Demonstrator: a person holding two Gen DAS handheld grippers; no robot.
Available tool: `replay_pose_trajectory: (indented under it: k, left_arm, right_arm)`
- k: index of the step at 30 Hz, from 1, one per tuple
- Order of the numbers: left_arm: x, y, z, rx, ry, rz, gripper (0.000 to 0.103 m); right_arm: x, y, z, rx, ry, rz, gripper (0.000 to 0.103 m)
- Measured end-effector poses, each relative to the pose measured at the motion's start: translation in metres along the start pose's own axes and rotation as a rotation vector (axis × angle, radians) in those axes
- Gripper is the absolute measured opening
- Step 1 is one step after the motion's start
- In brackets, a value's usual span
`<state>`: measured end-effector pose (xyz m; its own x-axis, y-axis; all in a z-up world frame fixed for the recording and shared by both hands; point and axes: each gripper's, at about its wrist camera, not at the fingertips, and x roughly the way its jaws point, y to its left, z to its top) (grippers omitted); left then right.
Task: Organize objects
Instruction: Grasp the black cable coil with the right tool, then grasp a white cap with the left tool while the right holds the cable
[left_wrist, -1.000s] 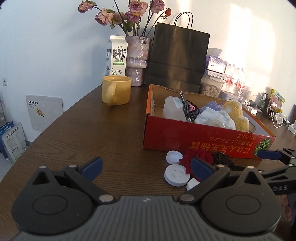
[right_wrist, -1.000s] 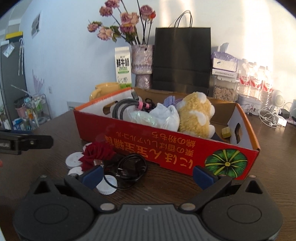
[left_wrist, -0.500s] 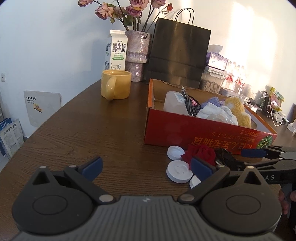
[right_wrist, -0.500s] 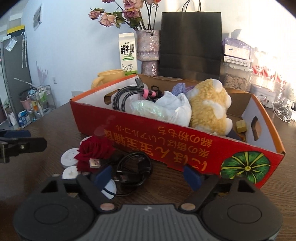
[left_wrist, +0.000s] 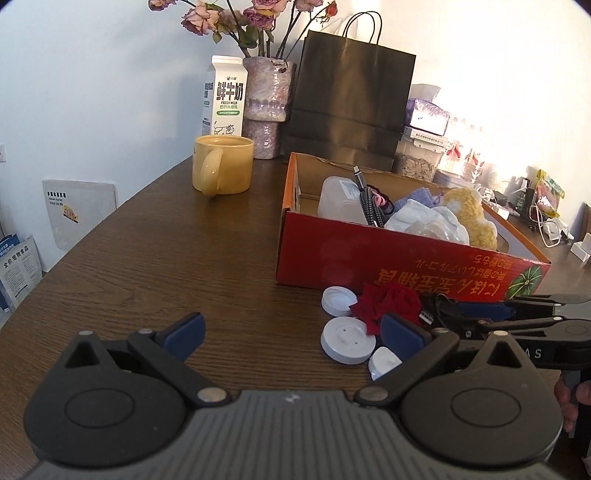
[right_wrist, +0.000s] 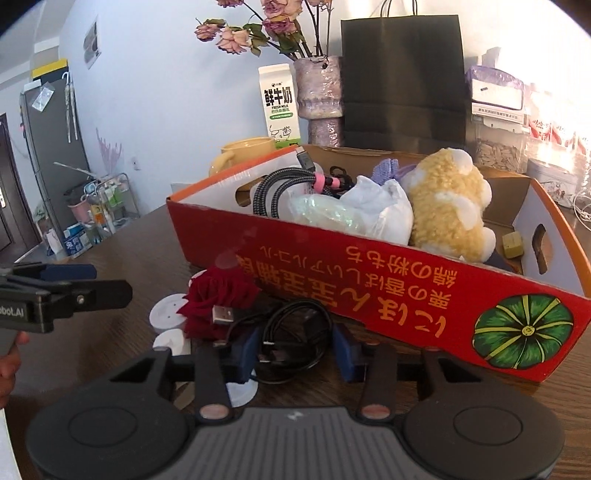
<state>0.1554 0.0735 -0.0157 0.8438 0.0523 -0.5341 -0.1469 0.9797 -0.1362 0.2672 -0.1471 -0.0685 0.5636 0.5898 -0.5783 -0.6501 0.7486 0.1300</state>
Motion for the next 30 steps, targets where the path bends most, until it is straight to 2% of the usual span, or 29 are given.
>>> replay_pose_trajectory:
  k: [8,16,27,30]
  left_arm:
    - [0.0,-0.003,-0.001,0.008,0.007,0.007,0.103]
    - [0.005,-0.008,-0.001,0.026,0.025,0.013,0.103]
    - [0.009,-0.033,-0.009,0.091,0.054,-0.028,0.103]
    - [0.009,-0.04,-0.013,0.108,0.067,-0.04,0.091]
  right_arm:
    - [-0.011,0.002,-0.002,-0.007,-0.059,-0.01,0.036]
    - [-0.033,0.003,-0.008,-0.03,-0.148,-0.061,0.036]
    - [-0.058,-0.01,-0.019,-0.014,-0.216,-0.113,0.036]
    - [-0.061,-0.012,-0.02,-0.011,-0.223,-0.117,0.036]
